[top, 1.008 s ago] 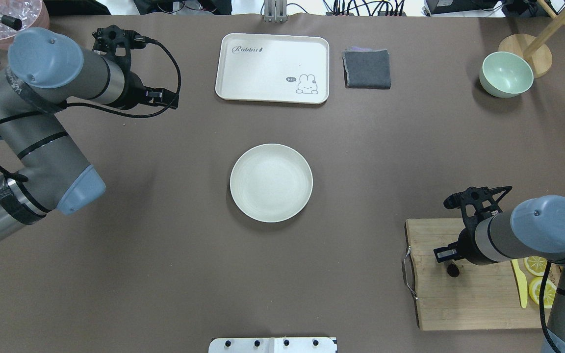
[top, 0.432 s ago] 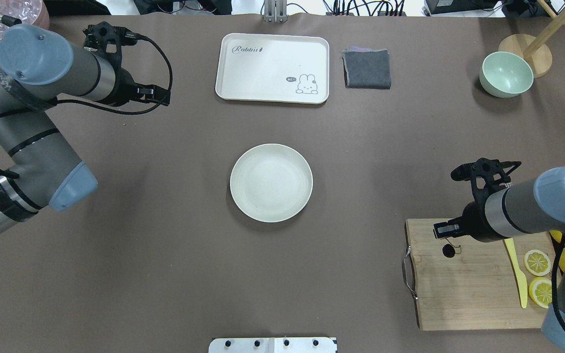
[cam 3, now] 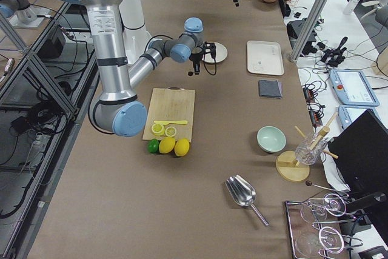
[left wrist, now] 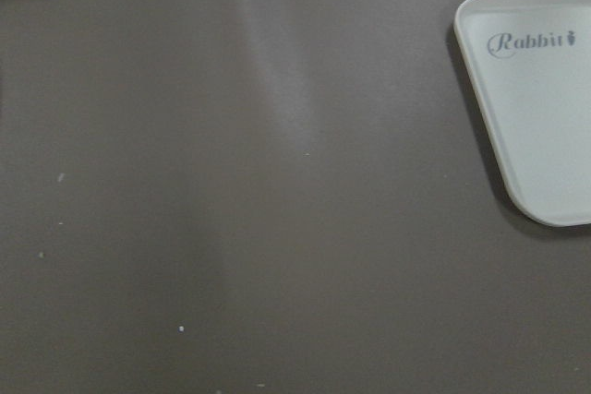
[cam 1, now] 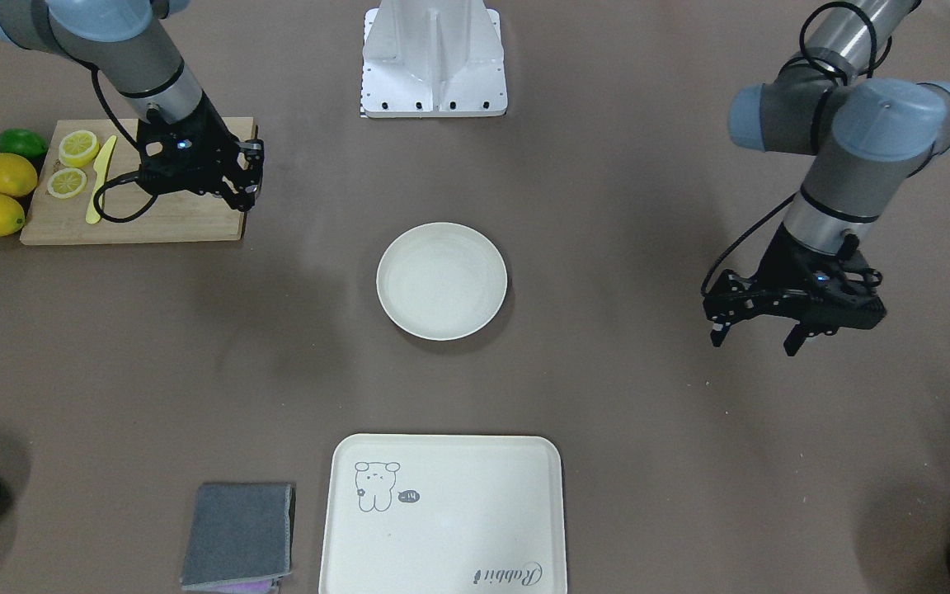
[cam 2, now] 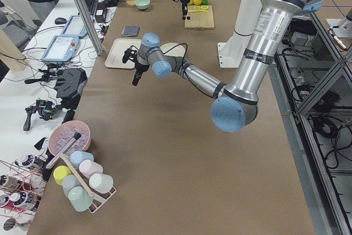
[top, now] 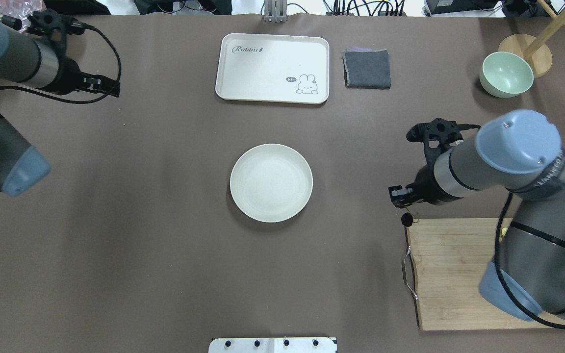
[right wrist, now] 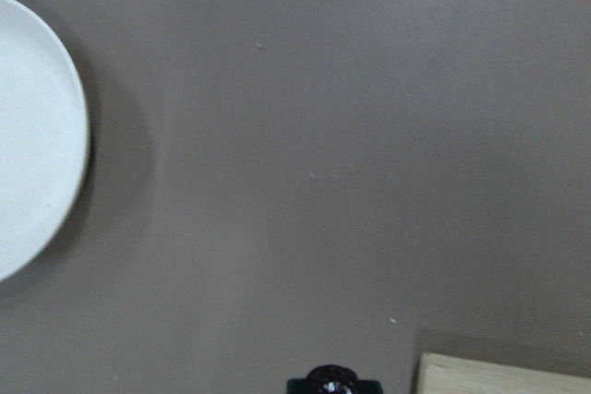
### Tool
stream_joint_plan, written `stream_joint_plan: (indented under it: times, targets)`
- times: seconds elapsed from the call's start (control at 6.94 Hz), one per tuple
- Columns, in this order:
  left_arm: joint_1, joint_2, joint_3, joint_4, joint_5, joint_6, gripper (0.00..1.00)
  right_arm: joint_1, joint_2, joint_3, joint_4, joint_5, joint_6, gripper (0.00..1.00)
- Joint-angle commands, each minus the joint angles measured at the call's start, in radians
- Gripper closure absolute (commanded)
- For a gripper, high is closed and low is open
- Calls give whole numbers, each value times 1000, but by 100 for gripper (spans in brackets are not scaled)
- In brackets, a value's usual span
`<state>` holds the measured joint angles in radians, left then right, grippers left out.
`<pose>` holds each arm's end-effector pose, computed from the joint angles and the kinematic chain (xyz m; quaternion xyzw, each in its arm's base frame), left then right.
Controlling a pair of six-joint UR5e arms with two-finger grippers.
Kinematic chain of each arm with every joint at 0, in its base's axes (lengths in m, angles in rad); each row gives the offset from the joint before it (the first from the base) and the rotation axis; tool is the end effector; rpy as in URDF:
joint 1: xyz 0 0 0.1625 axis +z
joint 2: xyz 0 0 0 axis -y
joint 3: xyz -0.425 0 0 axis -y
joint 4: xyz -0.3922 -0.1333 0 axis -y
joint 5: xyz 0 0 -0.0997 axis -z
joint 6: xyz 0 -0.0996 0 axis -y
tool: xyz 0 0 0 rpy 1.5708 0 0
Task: Place red cherry on plate
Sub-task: 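Carry the cherries with the right gripper over the white plate and lower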
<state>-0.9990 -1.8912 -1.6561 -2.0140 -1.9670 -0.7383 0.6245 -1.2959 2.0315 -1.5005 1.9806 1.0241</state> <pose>0.2606 -0.5803 0.3970 0.2109 0.3882 0.0065 0.8971 -0.3842 -0.3923 0.2997 0.0562 -0.4234 -0.0447 0.9031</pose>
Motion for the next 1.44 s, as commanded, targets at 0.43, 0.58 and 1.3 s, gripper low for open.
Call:
stream_joint_plan:
  times: [0.43,0.58,1.3]
  targets:
    - [-246,228,7,0,-127,290,2,-86,551,-530,-11,-141,155,100]
    - [-254,247,10,0,-124,290,2,-136,558,-586,73,-181,235,100]
    - [-280,259,22,0,-125,290,2,-209,573,-663,115,-264,255,93]
